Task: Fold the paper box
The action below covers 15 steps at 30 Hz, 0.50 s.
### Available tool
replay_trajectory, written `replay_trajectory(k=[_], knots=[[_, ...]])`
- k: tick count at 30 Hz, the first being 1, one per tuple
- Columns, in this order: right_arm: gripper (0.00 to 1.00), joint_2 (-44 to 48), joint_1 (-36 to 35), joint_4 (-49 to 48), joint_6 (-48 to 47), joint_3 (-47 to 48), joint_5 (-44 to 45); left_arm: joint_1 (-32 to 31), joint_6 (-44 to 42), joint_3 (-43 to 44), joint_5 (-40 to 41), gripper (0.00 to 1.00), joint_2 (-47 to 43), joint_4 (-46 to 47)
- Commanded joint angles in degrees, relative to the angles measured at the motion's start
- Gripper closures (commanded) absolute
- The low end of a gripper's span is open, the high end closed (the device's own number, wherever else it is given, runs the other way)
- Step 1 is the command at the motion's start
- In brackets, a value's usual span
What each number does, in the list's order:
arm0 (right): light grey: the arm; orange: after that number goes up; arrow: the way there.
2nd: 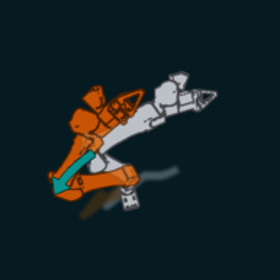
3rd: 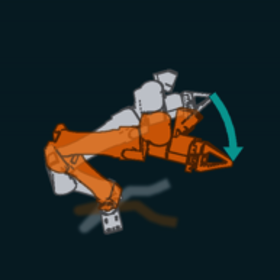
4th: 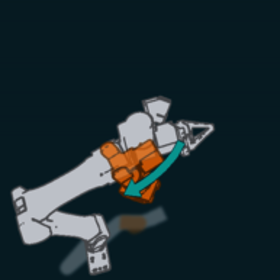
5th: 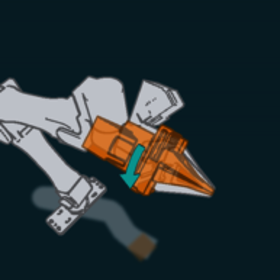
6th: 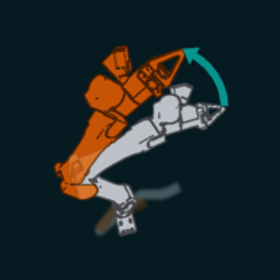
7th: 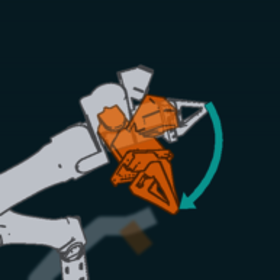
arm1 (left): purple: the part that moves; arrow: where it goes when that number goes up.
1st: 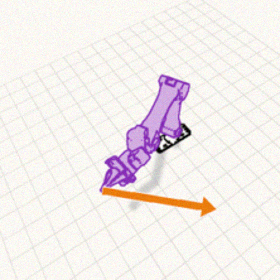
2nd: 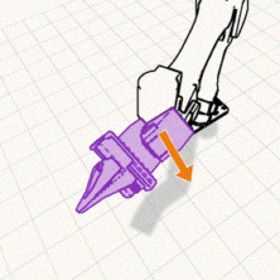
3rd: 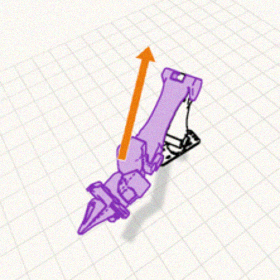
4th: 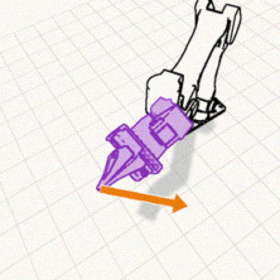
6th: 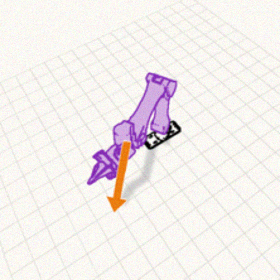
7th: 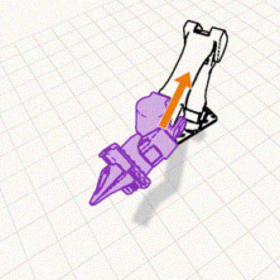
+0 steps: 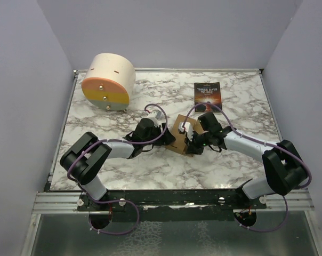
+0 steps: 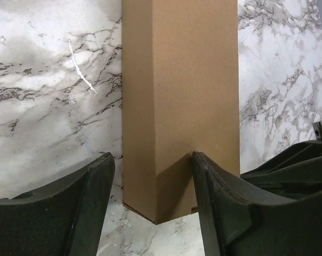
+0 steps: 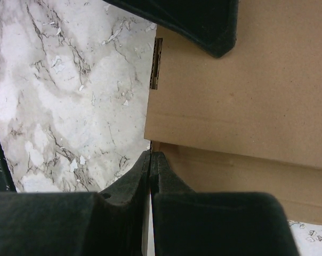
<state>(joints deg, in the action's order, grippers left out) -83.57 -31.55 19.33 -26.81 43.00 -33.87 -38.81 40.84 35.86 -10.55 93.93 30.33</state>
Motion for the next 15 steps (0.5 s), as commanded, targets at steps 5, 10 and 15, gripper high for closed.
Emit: replay_trajectory(k=[5,10,15], knots=[[0.99,-0.21,-0.34,-2.11,0.0,3.26,-1.4,-2.4,0.52,0.08,2.16,0.39,0.63,-3.51],[0.99,-1.0,-0.42,-1.78,-0.01,4.88,-0.88,-3.27,0.72,1.03,2.5,0.39,1.49,-3.91],[0.99,-1.9,-0.93,-1.12,-0.27,6.28,-2.01,-3.84,1.02,1.22,2.87,0.39,2.02,-3.96]])
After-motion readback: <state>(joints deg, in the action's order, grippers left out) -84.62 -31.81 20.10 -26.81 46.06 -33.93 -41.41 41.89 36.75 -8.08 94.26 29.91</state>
